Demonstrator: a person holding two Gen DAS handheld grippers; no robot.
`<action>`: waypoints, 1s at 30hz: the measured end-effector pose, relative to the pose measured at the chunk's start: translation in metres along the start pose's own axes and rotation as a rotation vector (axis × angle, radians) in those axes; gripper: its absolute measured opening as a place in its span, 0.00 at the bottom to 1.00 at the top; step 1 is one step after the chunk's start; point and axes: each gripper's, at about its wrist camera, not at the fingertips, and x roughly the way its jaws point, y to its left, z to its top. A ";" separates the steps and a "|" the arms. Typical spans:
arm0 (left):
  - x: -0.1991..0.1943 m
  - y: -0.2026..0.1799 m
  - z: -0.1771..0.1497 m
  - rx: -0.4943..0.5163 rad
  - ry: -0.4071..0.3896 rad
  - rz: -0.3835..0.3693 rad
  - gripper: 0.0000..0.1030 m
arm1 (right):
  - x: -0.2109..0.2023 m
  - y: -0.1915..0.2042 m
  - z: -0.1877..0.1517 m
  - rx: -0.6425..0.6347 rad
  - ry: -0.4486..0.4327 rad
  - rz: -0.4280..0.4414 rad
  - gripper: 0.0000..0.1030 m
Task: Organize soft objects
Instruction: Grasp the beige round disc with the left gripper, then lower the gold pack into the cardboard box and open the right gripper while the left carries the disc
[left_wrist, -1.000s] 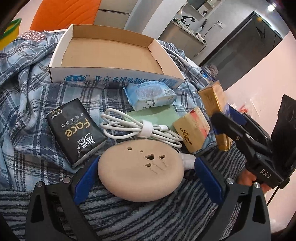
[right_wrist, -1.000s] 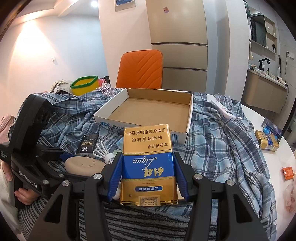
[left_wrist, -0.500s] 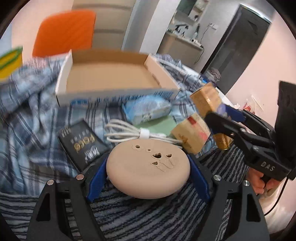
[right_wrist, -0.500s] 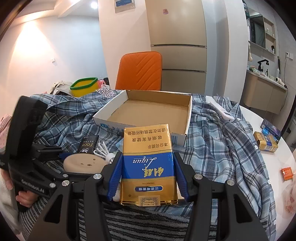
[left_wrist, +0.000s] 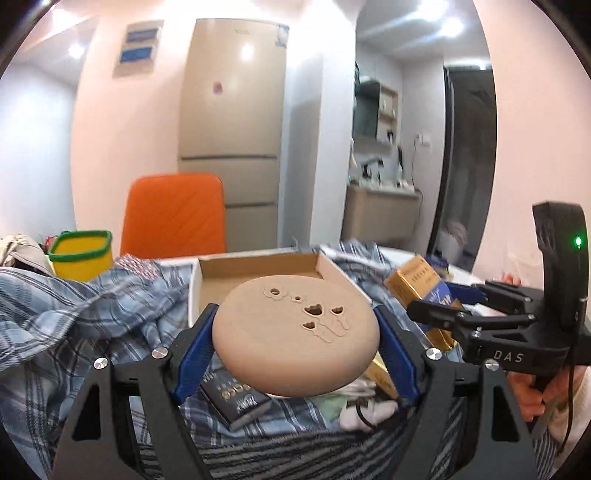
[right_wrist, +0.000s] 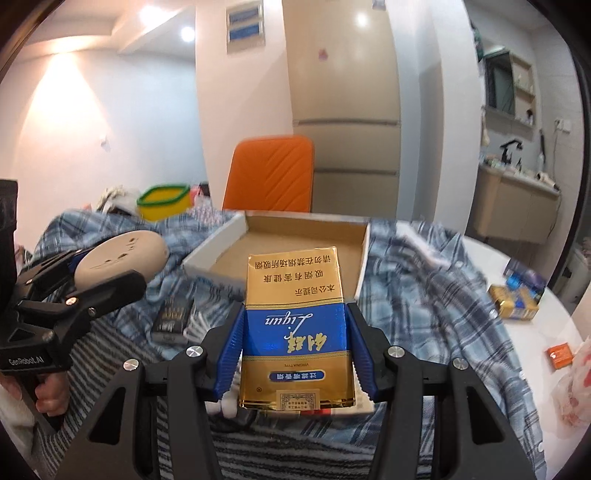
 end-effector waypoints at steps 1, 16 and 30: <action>-0.004 0.001 0.000 -0.005 -0.023 0.009 0.78 | -0.002 0.000 0.001 0.000 -0.016 -0.001 0.53; -0.027 -0.016 0.029 0.071 -0.240 0.133 0.78 | -0.026 0.022 0.019 -0.069 -0.166 -0.111 0.53; 0.028 0.012 0.052 0.043 -0.436 0.199 0.78 | 0.020 0.015 0.085 0.003 -0.403 -0.232 0.53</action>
